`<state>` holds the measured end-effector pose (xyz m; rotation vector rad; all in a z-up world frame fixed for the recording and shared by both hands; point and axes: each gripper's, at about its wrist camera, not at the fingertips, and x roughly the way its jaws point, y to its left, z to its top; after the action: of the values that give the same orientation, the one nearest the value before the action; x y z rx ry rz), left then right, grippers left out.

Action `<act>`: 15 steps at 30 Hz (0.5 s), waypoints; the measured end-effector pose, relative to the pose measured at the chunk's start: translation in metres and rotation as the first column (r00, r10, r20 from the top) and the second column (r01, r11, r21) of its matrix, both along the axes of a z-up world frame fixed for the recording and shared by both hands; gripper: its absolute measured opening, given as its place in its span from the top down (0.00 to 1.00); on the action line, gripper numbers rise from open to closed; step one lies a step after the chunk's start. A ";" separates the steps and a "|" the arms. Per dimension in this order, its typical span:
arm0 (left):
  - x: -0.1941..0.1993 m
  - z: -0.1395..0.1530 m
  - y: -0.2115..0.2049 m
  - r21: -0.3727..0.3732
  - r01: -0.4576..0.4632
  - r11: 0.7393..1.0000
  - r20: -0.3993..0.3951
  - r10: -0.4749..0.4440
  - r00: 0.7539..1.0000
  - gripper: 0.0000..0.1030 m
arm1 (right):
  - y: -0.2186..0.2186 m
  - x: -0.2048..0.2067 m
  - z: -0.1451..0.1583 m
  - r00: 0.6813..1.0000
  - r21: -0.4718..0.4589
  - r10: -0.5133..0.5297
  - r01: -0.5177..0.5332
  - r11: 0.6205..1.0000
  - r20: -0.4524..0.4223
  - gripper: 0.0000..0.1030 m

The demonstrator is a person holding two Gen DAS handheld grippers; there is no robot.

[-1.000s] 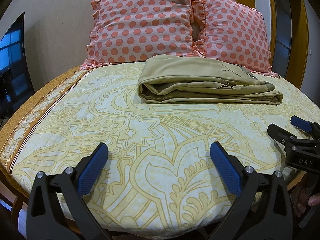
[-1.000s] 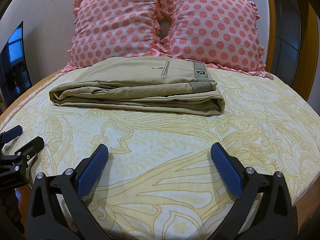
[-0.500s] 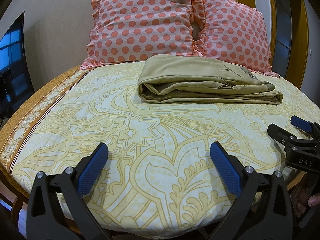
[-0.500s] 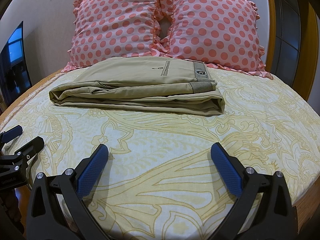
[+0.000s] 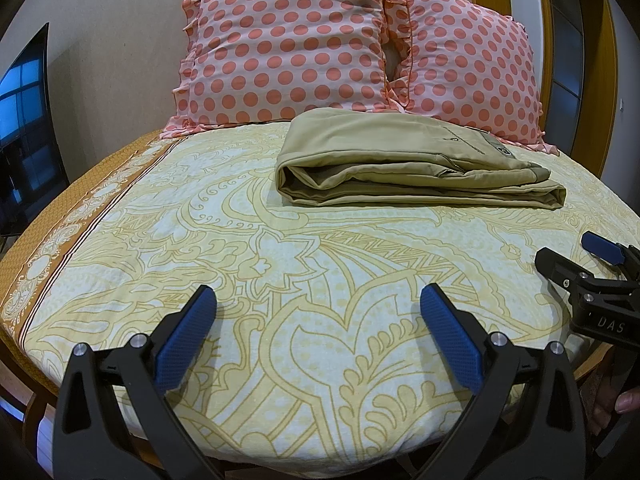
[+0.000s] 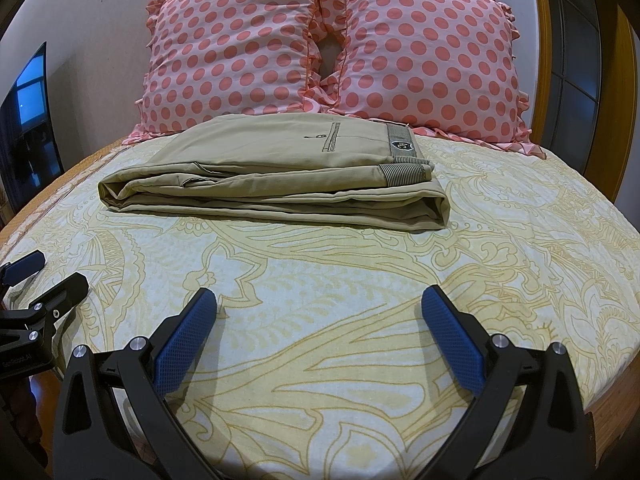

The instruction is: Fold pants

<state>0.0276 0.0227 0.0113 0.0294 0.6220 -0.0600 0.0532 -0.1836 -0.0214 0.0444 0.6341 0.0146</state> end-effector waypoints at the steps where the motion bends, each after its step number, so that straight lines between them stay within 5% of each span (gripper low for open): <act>1: 0.000 0.000 0.000 0.000 0.000 1.000 0.000 0.000 1.000 0.02 | 0.000 0.000 0.000 1.000 0.000 0.000 0.000 1.000 0.000 0.01; 15: 0.000 0.000 0.000 0.000 -0.002 1.000 -0.005 0.002 1.000 0.02 | 0.000 0.000 0.000 1.000 0.000 0.001 -0.001 1.000 0.000 0.01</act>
<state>0.0276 0.0223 0.0111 0.0286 0.6271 -0.0587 0.0532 -0.1836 -0.0214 0.0443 0.6338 0.0152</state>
